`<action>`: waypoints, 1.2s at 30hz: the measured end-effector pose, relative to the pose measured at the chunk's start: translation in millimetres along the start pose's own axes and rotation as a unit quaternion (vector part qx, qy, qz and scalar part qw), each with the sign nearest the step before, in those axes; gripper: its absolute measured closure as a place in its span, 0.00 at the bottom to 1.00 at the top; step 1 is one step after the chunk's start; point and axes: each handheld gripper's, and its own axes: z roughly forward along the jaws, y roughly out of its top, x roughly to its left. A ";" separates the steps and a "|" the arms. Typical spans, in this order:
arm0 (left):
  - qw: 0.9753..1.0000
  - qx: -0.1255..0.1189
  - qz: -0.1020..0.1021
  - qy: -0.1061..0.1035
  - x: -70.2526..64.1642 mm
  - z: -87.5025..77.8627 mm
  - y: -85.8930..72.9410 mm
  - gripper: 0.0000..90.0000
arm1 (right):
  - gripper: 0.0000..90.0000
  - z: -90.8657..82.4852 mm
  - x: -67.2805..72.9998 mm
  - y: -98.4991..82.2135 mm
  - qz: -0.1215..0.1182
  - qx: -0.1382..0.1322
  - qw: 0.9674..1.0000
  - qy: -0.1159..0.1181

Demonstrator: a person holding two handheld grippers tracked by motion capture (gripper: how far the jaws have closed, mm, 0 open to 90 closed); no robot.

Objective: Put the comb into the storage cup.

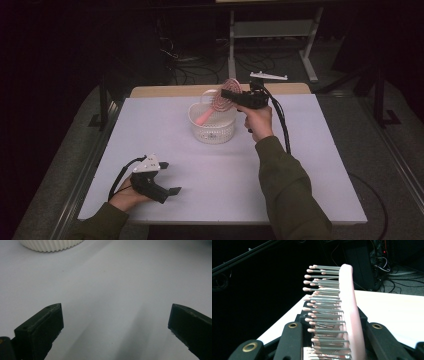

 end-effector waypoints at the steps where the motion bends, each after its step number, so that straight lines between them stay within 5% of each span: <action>1: 1.000 0.000 0.000 0.000 -0.1 -0.2 0.1 0.00 | 0.70 1.6 -0.1 -2.0 0.000 0.001 1.000 -0.001; 36: 1.000 0.000 0.000 -0.002 0.0 -0.3 0.0 0.00 | 0.70 18.4 -5.2 -20.0 -0.001 0.024 0.999 -0.021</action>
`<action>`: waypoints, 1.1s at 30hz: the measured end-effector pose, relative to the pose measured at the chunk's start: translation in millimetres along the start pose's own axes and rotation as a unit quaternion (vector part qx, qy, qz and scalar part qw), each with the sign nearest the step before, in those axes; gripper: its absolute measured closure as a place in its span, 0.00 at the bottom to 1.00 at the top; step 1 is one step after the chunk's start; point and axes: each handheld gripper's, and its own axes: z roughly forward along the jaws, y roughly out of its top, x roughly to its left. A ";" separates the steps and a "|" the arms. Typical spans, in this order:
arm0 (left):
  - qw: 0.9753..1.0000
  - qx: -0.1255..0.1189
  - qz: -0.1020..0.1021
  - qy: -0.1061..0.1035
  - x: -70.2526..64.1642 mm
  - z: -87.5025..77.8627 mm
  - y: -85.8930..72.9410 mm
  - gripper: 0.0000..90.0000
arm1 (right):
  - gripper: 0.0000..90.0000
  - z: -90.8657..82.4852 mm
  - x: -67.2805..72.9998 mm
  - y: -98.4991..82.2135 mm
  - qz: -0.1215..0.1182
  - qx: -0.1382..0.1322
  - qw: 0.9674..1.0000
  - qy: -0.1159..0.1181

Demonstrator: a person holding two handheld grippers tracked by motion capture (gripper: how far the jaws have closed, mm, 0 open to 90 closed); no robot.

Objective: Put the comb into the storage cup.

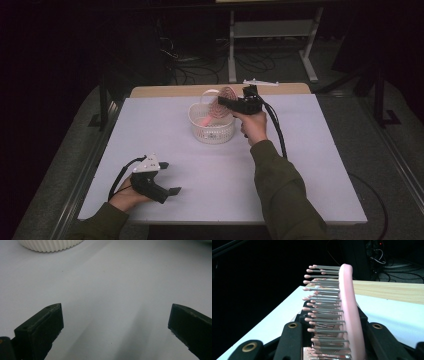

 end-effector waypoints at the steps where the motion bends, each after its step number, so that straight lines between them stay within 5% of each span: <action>1: 1.000 0.000 0.000 0.000 0.0 0.0 0.0 0.00 | 0.70 -0.2 -0.3 -0.2 0.001 0.001 1.000 0.000; 23: 1.000 0.003 -0.001 -0.001 -0.1 1.4 0.1 0.00 | 0.65 -8.6 -17.3 -6.5 0.006 0.020 1.000 -0.013; 33: 1.000 0.002 -0.005 0.000 -0.3 1.9 0.7 0.00 | 0.60 -10.5 -16.6 -5.4 -0.009 0.025 0.999 -0.027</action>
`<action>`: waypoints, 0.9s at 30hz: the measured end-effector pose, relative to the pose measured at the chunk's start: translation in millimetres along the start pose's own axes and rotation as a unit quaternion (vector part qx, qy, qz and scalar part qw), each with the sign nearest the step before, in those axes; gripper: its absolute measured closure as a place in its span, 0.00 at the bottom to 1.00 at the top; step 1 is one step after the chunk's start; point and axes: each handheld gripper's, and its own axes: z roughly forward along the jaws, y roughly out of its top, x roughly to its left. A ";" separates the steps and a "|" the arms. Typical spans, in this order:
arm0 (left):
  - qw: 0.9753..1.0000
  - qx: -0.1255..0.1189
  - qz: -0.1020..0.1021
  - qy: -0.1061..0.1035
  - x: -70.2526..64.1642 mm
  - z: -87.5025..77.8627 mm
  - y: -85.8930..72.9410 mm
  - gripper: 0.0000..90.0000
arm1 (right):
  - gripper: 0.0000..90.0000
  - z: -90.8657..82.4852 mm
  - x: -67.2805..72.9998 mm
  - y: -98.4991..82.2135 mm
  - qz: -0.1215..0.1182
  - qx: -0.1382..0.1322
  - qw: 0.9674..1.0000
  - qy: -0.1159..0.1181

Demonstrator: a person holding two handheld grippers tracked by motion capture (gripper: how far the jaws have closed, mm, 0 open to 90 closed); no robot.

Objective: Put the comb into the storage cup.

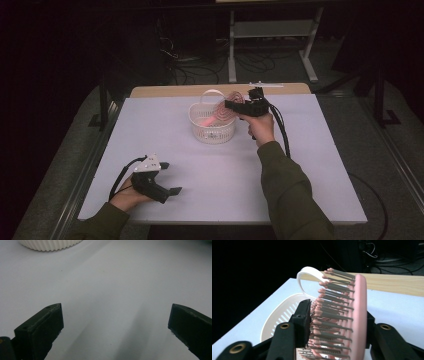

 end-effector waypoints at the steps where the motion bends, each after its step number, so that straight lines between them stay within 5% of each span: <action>1: 1.000 0.000 0.000 0.000 -0.1 0.1 0.1 0.00 | 0.59 -1.6 -0.4 0.5 -0.002 0.000 1.000 -0.003; 13: 1.000 0.002 0.001 0.000 0.1 1.4 0.9 0.00 | 0.45 -9.0 -3.5 0.1 -0.018 0.004 1.000 -0.024; 27: 1.000 0.001 -0.001 0.000 1.0 -0.4 -1.2 0.00 | 0.15 -15.3 3.3 0.8 -0.076 0.039 0.995 -0.052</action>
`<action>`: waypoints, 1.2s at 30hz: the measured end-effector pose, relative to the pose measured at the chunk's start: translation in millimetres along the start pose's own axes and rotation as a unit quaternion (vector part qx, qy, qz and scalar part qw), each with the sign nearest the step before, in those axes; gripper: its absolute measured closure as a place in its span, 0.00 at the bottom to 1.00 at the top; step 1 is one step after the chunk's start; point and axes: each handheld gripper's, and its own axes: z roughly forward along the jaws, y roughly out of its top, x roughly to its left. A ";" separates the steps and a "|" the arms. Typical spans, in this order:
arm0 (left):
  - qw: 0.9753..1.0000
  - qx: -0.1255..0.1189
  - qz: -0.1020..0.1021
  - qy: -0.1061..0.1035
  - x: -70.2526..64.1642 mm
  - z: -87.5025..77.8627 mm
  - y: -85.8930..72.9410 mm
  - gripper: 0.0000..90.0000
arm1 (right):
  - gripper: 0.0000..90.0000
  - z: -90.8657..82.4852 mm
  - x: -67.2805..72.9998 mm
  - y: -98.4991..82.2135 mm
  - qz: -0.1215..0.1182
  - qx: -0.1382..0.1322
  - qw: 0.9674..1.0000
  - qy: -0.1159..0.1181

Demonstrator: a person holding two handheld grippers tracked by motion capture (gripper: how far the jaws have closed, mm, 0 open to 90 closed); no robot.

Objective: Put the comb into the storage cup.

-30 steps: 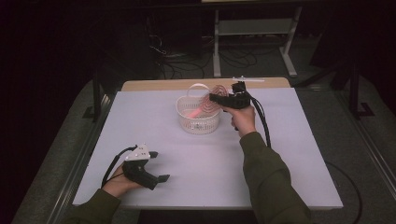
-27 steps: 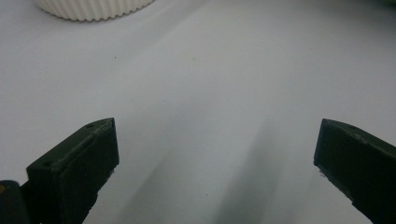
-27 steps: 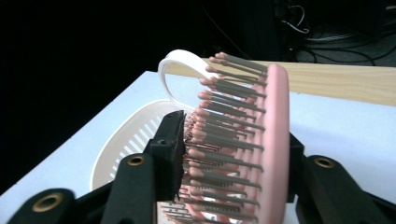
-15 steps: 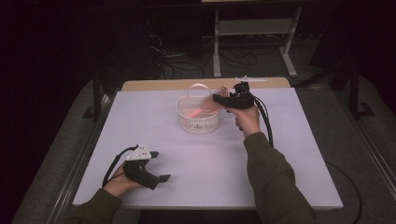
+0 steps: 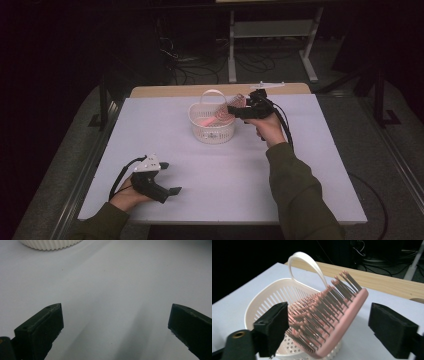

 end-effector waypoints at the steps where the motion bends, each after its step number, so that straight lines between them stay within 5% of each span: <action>1: 1.000 0.000 0.000 0.000 0.0 0.0 -0.1 0.00 | 0.14 -0.5 0.1 -0.2 -0.003 0.002 1.000 0.000; 7: 1.000 -0.001 -0.003 0.002 0.3 -0.4 -0.5 0.00 | 0.03 -4.9 3.6 -2.9 -0.027 0.004 1.000 0.009; 36: 1.000 -0.002 -0.001 0.007 2.0 -2.0 -1.7 0.00 | 0.01 -31.5 13.8 -32.9 -0.079 0.032 0.996 0.011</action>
